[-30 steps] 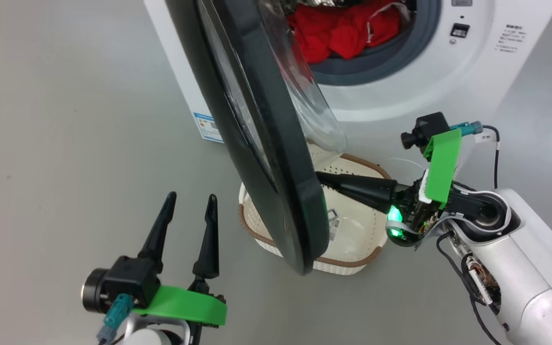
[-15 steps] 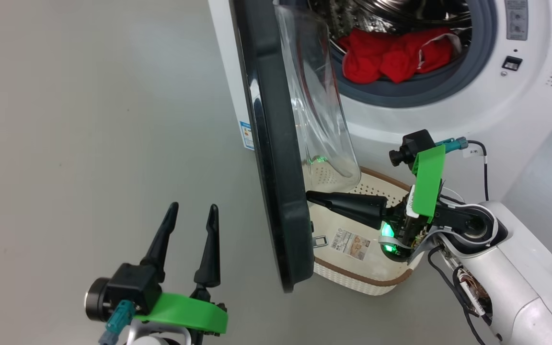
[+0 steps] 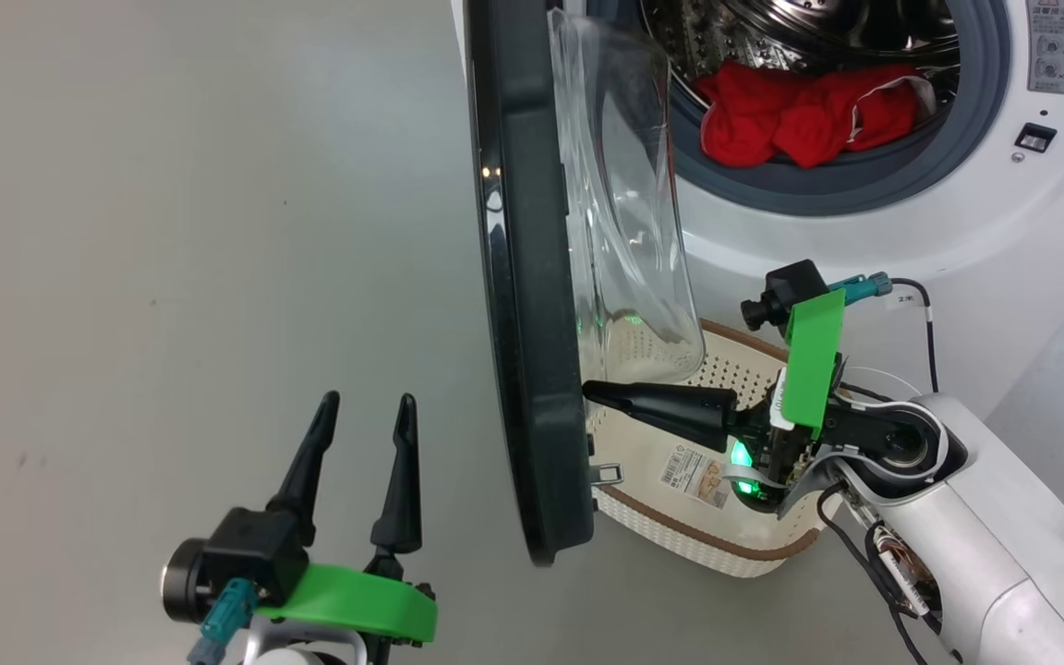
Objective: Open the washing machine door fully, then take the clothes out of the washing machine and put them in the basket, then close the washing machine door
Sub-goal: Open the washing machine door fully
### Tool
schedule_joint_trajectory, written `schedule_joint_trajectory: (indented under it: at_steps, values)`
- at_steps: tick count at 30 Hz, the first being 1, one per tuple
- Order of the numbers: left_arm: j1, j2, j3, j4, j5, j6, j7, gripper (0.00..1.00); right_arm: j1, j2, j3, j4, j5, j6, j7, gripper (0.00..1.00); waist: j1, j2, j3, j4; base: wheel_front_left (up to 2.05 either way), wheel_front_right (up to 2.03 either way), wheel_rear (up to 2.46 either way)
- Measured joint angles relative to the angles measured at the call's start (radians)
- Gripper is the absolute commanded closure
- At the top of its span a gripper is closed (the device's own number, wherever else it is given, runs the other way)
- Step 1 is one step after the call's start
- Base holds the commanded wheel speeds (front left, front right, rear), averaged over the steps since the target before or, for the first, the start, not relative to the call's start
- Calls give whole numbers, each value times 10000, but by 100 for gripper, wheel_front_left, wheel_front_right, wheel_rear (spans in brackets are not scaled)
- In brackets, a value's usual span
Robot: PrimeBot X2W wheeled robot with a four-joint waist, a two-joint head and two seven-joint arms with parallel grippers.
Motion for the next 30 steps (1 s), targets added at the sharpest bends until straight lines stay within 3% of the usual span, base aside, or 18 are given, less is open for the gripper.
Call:
schedule_joint_trajectory:
  at_steps: [5,6,7,8,9,13,17,22,30]
  values:
    - [20,2,29,56,-13,0,0,0,71,-46,0,-86,-244,0,-351,100,0,0,-108,-86,0,0,0]
    - [57,2,52,79,-13,0,0,0,160,-63,-8,-144,-481,2,-537,88,0,0,-137,-112,0,0,0]
    - [130,2,82,109,-12,0,0,0,240,-63,-6,-165,-648,0,-706,57,0,0,-167,-141,0,0,0]
    - [187,4,102,188,-13,-2,0,0,345,-69,-21,-211,-723,2,-853,11,0,0,-196,-174,0,0,0]
    - [215,8,123,249,-13,-2,2,0,446,-79,-31,-265,-759,0,-986,0,0,0,-222,-210,0,0,0]
    - [221,8,167,272,-13,-17,2,0,838,-180,-244,-617,-1442,0,-1894,0,0,0,-341,-320,0,0,0]
    - [314,10,284,217,-13,-17,0,0,1068,-696,-209,-1356,-3618,2,-3797,0,-1,0,-454,-416,0,0,0]
    - [387,12,401,219,-10,-17,0,0,1749,-888,364,-1870,-5568,2,-5906,0,0,0,-610,-528,0,0,0]
    - [647,19,508,23,219,-186,0,0,1872,-1519,976,-966,-8909,2,-9495,0,0,0,-831,-676,0,0,0]
